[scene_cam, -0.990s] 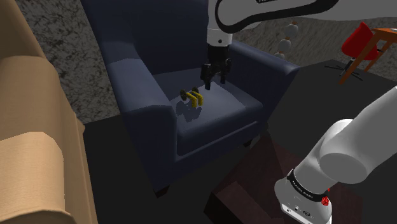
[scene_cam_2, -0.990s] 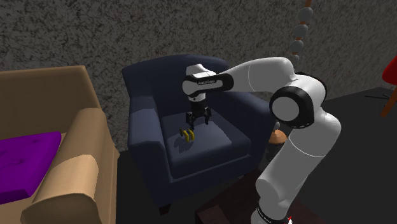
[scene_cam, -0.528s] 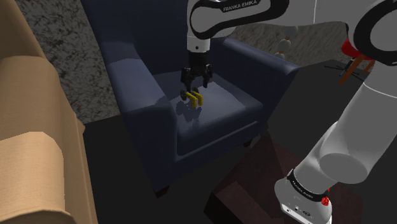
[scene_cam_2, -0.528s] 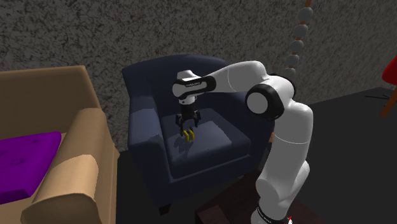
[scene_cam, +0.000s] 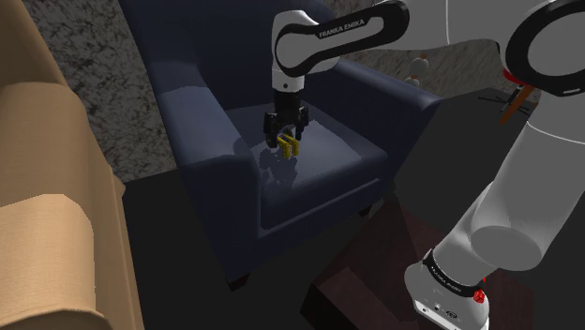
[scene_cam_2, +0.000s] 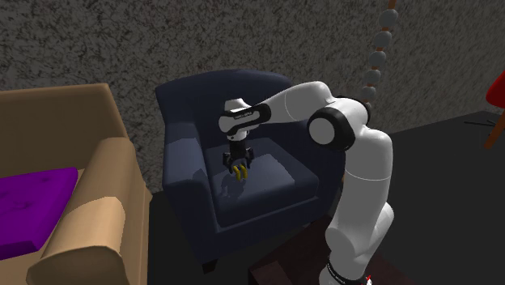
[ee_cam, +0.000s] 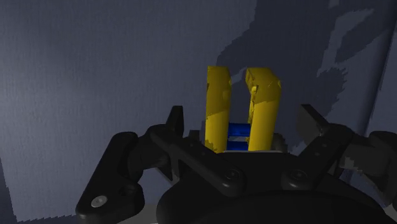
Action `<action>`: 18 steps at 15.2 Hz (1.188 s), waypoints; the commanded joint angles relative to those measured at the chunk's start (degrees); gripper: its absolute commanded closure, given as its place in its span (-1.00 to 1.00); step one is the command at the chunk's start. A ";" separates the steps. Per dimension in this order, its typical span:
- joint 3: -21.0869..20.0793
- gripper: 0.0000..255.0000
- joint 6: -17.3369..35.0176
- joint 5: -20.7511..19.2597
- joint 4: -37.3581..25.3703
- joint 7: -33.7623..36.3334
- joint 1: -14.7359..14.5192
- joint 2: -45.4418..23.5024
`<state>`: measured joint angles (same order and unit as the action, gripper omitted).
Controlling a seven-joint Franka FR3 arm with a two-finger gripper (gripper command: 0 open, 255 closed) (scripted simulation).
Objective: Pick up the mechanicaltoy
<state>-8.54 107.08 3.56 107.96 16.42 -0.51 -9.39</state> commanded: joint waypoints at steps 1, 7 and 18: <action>0.00 -1.00 0.41 -0.01 0.26 -0.01 0.00 -0.11; 0.03 1.00 0.32 -0.02 0.18 -0.06 0.03 -0.10; -0.01 1.00 -4.62 0.12 -3.29 0.19 0.07 1.38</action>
<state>-8.57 103.14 3.69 105.22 16.64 -0.48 -8.13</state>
